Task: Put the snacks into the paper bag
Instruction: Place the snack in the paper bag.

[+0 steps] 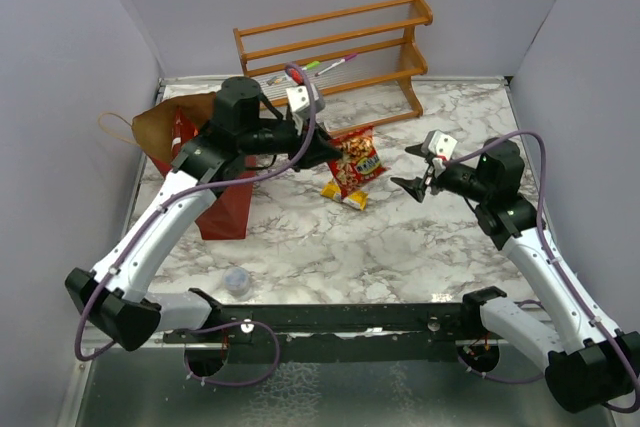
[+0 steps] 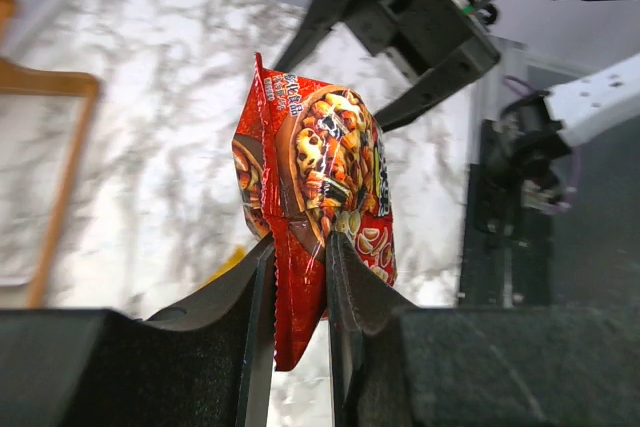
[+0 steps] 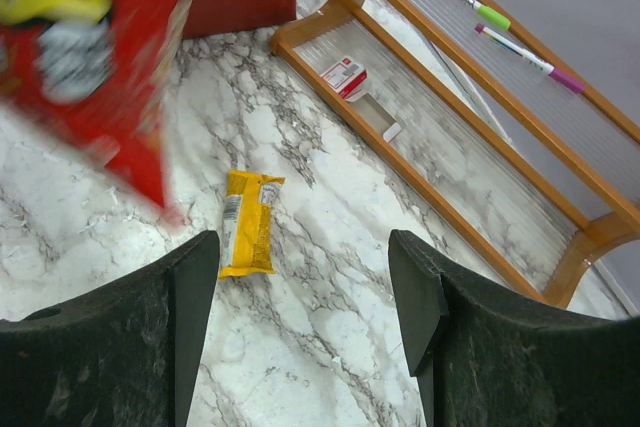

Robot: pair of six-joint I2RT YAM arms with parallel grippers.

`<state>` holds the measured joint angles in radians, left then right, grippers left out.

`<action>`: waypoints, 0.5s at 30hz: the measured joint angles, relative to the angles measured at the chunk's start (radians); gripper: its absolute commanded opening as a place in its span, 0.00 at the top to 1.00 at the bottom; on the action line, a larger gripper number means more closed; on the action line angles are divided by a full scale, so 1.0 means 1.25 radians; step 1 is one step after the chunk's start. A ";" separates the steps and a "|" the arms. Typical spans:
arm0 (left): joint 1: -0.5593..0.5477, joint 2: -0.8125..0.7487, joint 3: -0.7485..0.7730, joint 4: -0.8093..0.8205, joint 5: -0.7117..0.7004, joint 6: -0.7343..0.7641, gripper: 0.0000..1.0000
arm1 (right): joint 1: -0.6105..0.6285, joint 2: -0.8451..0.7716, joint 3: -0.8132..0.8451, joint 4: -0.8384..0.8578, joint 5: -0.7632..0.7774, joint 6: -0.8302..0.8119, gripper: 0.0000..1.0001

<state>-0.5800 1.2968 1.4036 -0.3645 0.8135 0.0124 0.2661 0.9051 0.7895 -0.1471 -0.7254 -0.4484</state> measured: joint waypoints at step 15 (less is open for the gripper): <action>0.260 -0.179 0.147 -0.127 -0.265 0.106 1.00 | -0.010 0.004 -0.007 0.016 0.002 0.006 0.31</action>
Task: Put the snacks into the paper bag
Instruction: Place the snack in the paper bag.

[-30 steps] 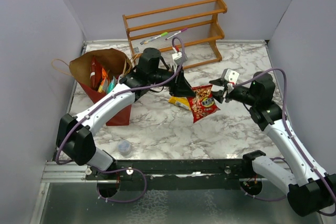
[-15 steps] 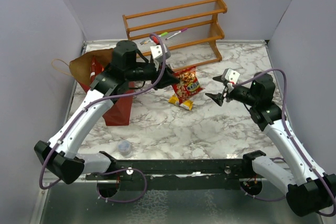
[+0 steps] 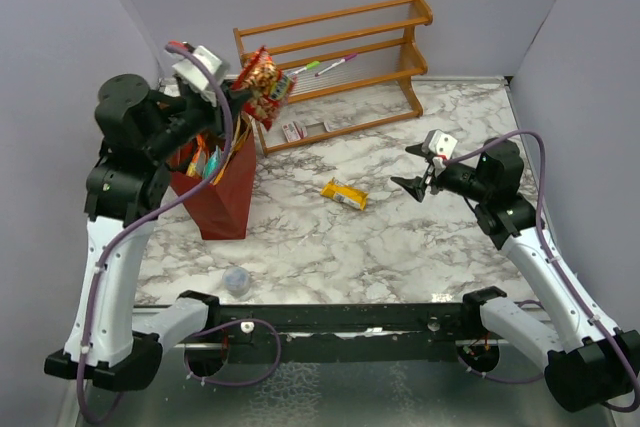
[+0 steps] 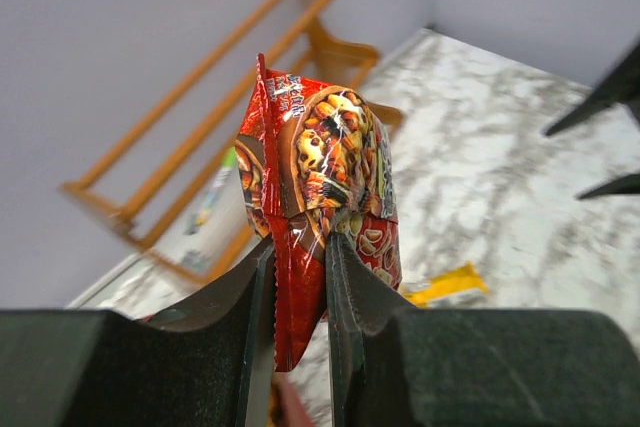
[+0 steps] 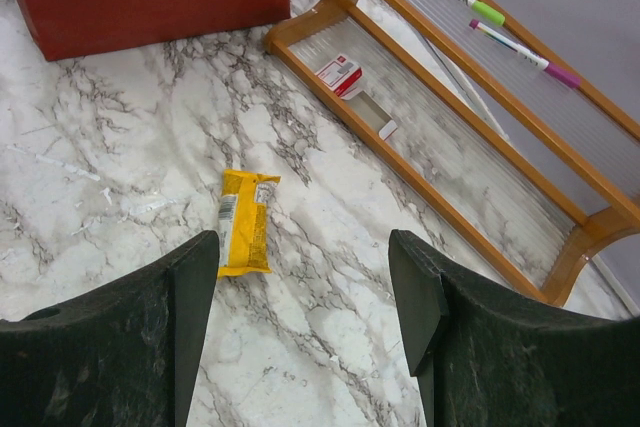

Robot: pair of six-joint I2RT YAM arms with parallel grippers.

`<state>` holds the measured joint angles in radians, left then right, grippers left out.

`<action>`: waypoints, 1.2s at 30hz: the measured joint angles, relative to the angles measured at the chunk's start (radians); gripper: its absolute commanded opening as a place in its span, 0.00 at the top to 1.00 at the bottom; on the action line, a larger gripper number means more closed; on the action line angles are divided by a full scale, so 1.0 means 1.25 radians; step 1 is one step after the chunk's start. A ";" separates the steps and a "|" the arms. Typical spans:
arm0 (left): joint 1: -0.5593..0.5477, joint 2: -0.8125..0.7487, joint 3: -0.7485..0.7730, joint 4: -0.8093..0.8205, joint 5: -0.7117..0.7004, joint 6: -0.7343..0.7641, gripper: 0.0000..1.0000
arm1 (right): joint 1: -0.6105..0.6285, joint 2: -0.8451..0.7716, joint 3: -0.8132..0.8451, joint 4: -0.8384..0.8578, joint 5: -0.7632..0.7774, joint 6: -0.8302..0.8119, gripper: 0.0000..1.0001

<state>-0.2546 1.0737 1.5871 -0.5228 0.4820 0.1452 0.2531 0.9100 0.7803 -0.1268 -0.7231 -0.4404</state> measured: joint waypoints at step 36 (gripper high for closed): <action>0.134 0.045 -0.179 -0.173 -0.356 0.190 1.00 | -0.005 -0.006 -0.003 0.013 -0.003 0.017 0.00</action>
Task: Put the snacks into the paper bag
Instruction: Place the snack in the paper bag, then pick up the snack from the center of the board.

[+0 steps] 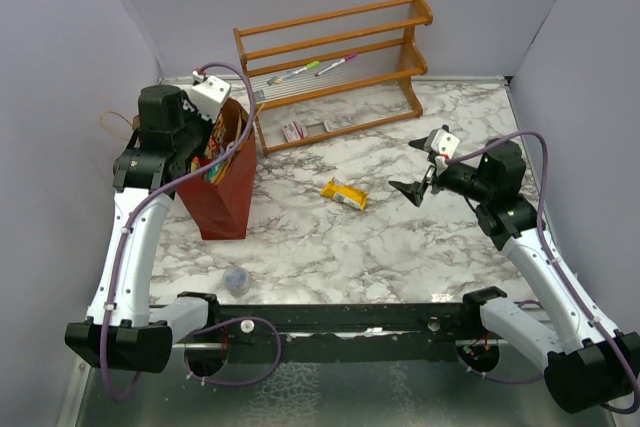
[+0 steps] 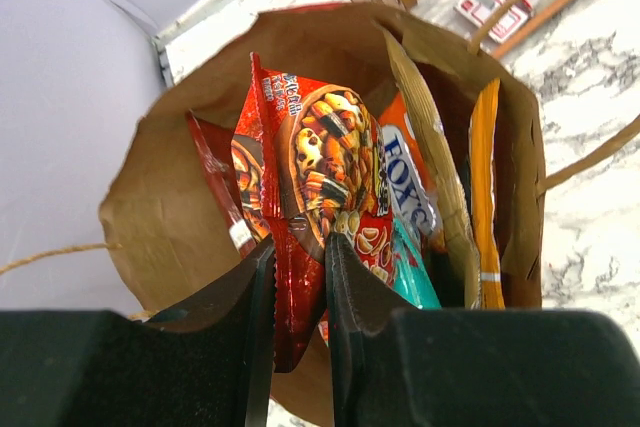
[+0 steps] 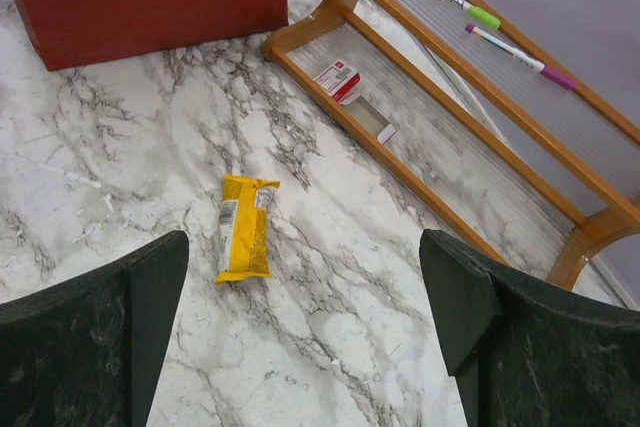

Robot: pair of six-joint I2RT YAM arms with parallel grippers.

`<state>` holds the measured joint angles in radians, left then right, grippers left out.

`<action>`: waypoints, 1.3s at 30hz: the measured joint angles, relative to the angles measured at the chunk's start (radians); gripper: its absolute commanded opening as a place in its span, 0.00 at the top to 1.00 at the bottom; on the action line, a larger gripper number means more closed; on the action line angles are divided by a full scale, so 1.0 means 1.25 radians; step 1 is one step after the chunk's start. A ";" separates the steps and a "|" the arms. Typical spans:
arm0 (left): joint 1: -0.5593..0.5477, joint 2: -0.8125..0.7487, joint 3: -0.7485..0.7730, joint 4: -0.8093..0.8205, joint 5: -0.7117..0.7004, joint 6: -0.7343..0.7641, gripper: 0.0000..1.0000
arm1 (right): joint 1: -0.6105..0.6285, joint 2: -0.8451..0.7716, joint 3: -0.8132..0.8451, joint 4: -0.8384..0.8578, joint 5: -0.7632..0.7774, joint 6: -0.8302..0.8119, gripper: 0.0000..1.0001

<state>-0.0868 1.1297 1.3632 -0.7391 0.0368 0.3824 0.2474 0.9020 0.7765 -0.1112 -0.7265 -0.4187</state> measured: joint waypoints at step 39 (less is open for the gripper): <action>0.001 0.021 0.004 -0.064 0.023 0.013 0.01 | 0.000 0.017 -0.016 0.006 0.000 0.003 0.00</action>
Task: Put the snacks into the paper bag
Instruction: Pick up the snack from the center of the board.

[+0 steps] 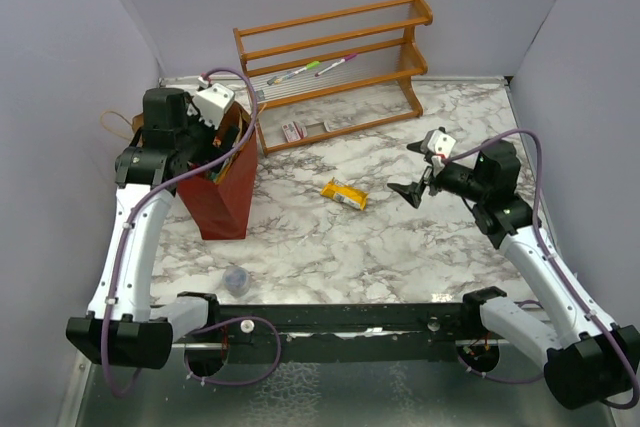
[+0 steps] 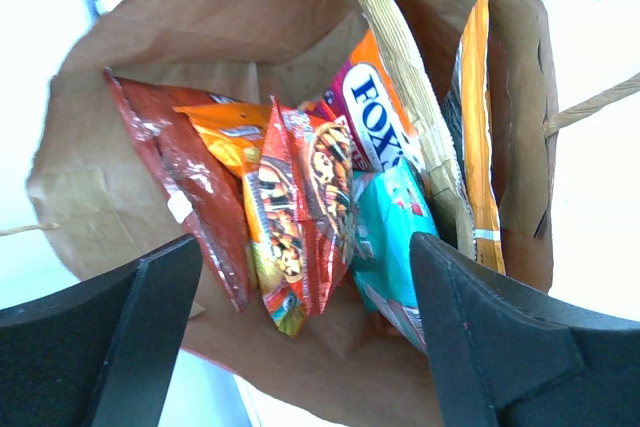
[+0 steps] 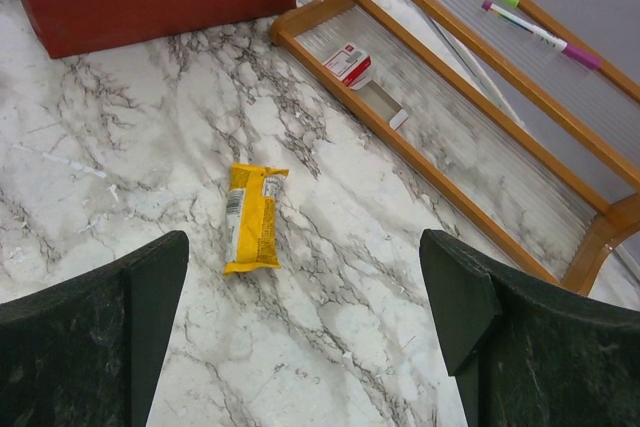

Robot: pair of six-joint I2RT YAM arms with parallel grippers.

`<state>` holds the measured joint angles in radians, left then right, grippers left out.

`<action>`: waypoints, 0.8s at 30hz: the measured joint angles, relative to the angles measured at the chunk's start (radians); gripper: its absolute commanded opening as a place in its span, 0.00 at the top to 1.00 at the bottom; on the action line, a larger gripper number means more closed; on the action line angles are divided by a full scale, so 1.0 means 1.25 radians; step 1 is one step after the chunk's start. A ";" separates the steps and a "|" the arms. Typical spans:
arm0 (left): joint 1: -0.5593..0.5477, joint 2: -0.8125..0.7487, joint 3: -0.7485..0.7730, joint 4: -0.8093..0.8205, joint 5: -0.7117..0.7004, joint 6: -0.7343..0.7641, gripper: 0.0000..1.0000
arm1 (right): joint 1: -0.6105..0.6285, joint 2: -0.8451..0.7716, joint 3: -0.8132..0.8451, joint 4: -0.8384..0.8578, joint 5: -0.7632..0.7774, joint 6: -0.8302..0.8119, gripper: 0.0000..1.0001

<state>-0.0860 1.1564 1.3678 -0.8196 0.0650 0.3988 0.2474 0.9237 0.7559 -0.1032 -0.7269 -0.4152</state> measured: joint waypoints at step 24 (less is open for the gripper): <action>0.000 -0.193 -0.104 0.157 0.063 -0.079 0.01 | 0.036 0.426 0.140 -0.057 0.047 0.086 0.16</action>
<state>-0.0860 0.9154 1.2381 -0.6231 0.1432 0.3004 0.2924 1.4567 0.9306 -0.1749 -0.6685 -0.3080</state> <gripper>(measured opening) 0.990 0.867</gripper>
